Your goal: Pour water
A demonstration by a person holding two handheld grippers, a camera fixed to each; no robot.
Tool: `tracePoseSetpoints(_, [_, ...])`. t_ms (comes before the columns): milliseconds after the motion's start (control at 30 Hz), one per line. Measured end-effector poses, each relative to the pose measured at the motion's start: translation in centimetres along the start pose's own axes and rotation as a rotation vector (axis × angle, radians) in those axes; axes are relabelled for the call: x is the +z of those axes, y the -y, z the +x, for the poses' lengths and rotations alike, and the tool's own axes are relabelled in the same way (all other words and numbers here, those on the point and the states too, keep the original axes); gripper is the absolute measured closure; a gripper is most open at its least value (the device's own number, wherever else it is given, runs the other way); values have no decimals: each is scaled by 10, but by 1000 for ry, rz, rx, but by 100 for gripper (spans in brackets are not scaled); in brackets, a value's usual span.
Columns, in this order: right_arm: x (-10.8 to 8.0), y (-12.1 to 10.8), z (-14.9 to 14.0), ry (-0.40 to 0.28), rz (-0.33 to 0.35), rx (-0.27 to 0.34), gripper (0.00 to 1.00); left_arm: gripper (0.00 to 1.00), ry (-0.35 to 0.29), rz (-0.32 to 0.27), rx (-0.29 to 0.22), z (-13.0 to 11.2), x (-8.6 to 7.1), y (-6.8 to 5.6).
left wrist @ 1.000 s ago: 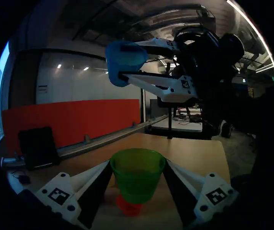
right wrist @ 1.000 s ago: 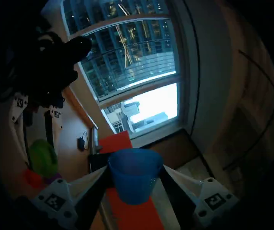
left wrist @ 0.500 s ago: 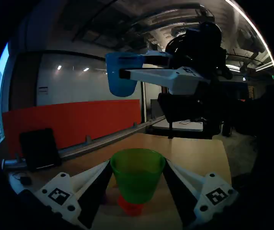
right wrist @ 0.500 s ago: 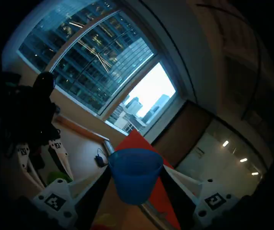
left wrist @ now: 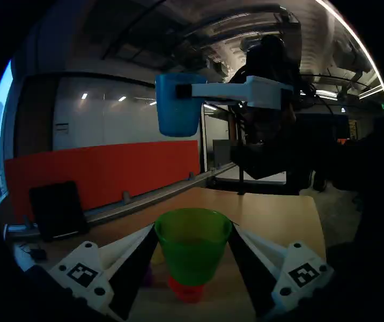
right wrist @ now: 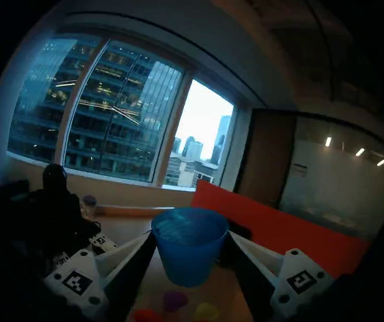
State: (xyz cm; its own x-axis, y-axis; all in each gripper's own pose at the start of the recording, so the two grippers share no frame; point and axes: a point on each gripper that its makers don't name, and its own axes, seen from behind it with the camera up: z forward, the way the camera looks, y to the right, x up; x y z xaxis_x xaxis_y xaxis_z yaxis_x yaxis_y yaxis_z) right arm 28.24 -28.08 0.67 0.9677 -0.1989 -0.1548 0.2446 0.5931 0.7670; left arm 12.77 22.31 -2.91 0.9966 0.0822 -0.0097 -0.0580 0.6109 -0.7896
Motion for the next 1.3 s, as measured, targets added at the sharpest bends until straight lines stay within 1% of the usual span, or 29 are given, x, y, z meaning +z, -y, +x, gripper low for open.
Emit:
tracePoseSetpoints(67, [0,1,-2,3,9,36,10,12,0,0,-1,0,0,0])
tracePoseSetpoints(167, [-2,1,-3,0,18,73,10,12,3,3,2,-1,0,2])
tracePoseSetpoints(367, [-5,-2,-7,1,20,118,10,12,12,16,10,-2,-2,7])
tracePoseSetpoints(633, [-18,-14,-28,24,-12,134,9,12,33,54,21,-9,-10,24])
tracePoseSetpoints(867, [-33,-29,-51,39,-49,151,9,12,54,90,18,-17,-18,41])
tracePoseSetpoints(1067, [-47,-43,-71,55,-79,155,9,12,73,122,27,-21,-25,55])
tracePoseSetpoints(1300, [-64,-45,-97,87,-80,153,9,12,102,141,22,-31,-31,64])
